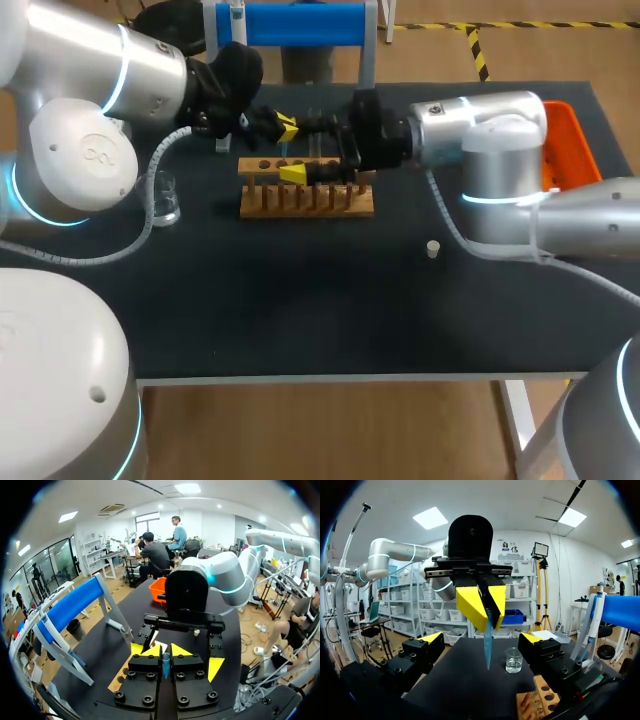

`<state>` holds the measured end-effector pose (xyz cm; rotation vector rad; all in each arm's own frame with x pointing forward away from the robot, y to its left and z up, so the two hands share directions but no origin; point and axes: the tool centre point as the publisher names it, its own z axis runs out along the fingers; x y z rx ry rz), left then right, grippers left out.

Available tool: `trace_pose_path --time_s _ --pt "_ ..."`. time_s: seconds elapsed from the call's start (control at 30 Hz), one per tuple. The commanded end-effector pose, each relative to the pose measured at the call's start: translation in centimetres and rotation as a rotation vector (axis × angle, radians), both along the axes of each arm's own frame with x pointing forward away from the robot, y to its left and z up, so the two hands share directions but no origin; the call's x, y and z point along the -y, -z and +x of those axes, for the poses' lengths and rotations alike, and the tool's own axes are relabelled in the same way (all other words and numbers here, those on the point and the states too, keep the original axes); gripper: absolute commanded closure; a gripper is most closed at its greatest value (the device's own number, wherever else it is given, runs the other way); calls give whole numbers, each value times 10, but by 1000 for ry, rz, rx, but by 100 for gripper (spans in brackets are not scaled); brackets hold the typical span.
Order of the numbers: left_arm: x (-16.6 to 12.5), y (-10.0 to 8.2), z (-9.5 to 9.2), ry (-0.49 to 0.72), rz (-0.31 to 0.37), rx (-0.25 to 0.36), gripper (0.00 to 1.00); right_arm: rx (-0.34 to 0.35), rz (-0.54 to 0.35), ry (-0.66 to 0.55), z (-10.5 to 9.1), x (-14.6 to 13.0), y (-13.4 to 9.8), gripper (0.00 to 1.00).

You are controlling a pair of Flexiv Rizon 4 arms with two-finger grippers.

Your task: Invert the test tube, pick up the pipette, mount the tip to pipette, aspirate from beaker and dispense into the tube, eject the tip, return the pipette, and cap with the stopper.

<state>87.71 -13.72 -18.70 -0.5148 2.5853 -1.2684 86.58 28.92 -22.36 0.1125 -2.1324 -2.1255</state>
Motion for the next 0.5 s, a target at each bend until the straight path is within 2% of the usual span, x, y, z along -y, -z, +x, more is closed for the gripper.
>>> trace_pose_path --time_s 0.03,0.17,0.23,0.27,0.33,0.37,0.4,0.5 --pt "0 -1 0 1 4 -4 100 -1 6 1 1 -4 0 0" --pt "0 -1 0 1 4 -4 100 -4 11 3 1 -5 -1 4" --pt "0 -1 0 1 4 -4 100 -5 14 3 0 -6 -1 9" --pt "0 -1 0 1 4 -4 100 -5 15 3 0 -6 -1 13" --pt "0 -1 0 1 4 -4 100 -5 17 1 0 -6 -1 32" --pt "0 -1 0 1 4 -4 100 -6 18 1 0 -6 -1 37" --pt "0 -1 0 1 4 -4 100 -6 18 0 0 -6 -1 46" --pt "0 -1 0 1 4 -4 100 -5 20 0 -1 -6 -2 55"
